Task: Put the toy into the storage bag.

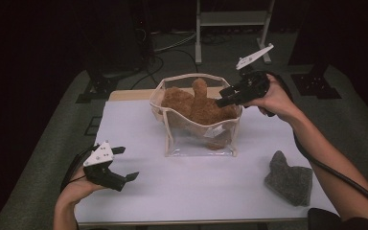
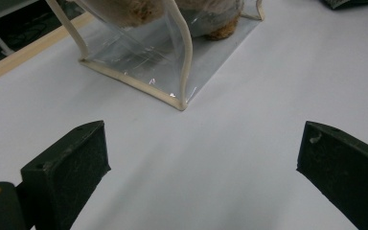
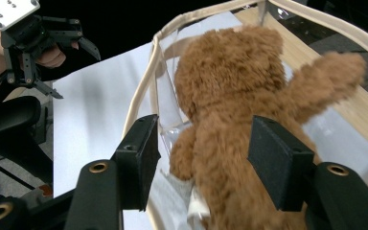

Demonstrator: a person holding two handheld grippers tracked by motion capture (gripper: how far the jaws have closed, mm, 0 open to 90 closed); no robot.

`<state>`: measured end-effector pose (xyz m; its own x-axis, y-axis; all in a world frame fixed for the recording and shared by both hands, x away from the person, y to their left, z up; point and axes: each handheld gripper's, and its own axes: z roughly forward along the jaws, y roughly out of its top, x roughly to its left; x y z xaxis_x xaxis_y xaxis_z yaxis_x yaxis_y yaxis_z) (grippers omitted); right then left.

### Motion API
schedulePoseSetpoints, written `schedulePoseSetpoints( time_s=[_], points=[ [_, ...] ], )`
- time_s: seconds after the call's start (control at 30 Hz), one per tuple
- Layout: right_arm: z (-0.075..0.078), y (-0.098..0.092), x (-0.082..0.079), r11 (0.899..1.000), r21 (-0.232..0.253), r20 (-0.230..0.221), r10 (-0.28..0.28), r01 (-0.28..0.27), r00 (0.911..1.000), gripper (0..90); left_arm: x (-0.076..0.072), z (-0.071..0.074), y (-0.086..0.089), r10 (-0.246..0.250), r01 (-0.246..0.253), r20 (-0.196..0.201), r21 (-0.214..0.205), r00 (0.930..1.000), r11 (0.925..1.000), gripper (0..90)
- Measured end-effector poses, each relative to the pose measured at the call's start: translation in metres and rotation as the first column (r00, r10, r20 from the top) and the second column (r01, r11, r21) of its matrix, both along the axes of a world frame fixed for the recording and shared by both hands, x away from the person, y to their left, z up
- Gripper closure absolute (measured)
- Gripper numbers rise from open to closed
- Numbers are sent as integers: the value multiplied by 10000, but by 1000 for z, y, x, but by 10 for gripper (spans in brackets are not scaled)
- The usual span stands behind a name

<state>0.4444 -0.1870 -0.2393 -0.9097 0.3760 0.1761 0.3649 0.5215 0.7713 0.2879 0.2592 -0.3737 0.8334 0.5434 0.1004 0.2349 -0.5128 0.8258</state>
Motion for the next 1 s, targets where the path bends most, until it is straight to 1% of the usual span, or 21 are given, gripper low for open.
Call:
schedulePoseSetpoints(
  time_s=[0.17,0.2,0.47,0.7,0.8,1.0],
  points=[
    [-2,-22,-12,9995,141,22,-266,265,9996,420,1,0,-1,5,-5,42,-17,10000,10000,30],
    [-3,-24,-14,9994,172,-28,-308,308,9995,420,1,0,-1,-13,13,45,-51,10000,10000,30],
    [-15,-50,-29,9975,364,-141,-607,612,9981,405,2,-1,-5,-25,25,34,-45,10000,10000,30],
    [-31,-70,-41,9947,434,-386,-915,931,9951,389,3,-3,-4,53,-53,9,-91,10000,9999,30],
    [-38,-78,-45,9933,480,-507,-1022,1047,9935,382,2,-2,-5,12,-12,32,-151,10000,9999,30],
    [-52,-92,-53,9899,561,-716,-1259,1300,9895,365,2,-2,-5,-3,3,33,-137,10000,9999,30]
  ],
)
